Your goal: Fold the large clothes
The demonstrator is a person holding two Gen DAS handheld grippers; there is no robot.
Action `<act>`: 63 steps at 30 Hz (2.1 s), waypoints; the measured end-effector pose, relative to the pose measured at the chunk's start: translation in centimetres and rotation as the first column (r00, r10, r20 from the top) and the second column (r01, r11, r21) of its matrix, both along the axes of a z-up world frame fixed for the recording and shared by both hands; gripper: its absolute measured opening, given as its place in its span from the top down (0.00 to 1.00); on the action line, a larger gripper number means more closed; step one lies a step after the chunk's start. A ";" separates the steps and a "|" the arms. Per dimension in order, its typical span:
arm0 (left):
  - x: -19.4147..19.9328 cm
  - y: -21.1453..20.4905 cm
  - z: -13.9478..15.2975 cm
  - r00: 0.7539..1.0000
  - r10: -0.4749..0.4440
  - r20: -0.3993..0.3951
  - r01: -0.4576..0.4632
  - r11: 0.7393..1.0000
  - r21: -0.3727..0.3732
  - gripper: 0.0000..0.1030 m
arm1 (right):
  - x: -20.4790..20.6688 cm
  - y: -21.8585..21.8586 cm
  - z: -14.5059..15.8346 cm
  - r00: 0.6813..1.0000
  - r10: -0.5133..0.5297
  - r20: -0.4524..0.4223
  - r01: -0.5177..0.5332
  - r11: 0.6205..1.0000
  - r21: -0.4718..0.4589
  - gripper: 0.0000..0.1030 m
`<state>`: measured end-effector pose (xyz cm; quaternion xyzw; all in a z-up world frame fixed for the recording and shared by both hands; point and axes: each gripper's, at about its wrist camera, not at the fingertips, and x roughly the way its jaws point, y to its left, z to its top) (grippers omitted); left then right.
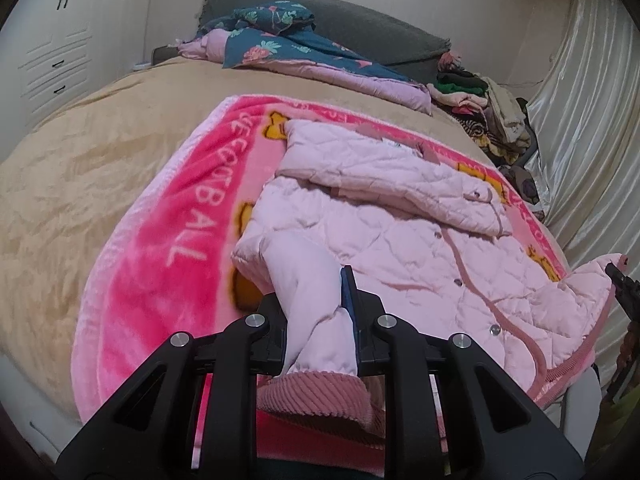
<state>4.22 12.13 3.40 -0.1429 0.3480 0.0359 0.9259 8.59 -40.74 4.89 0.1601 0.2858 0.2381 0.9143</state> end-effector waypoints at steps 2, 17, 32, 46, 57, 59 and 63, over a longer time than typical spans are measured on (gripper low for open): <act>0.3 0.2 0.4 1.000 0.000 0.009 0.000 1.000 -0.002 0.88 | 0.3 0.0 0.3 1.000 -0.003 0.006 0.003 1.000 -0.004 0.87; 3.8 0.8 3.5 0.999 0.003 0.053 -0.003 1.000 -0.002 0.88 | 3.6 0.4 3.6 0.999 -0.002 0.053 0.002 1.000 0.001 0.87; 9.4 0.7 7.4 0.994 -0.018 0.106 0.012 0.998 0.062 0.88 | 8.3 0.7 6.3 0.996 -0.048 0.070 0.049 0.999 0.001 0.87; 15.5 0.7 8.9 0.995 0.002 0.104 -0.014 0.993 0.114 0.88 | 14.6 0.8 7.2 0.995 -0.084 0.060 0.085 0.996 -0.015 0.87; 18.7 1.1 8.5 0.994 0.044 0.103 -0.057 0.990 0.131 0.87 | 18.8 0.6 7.0 0.994 -0.106 0.036 0.106 0.994 -0.005 0.87; 18.9 1.0 8.2 0.993 0.054 0.107 -0.068 0.989 0.131 0.87 | 19.4 0.6 6.9 0.993 -0.110 0.030 0.110 0.994 -0.005 0.87; 19.7 1.1 7.6 0.992 0.065 0.108 -0.080 0.987 0.138 0.87 | 20.5 0.7 6.5 0.993 -0.114 0.016 0.114 0.993 -0.003 0.87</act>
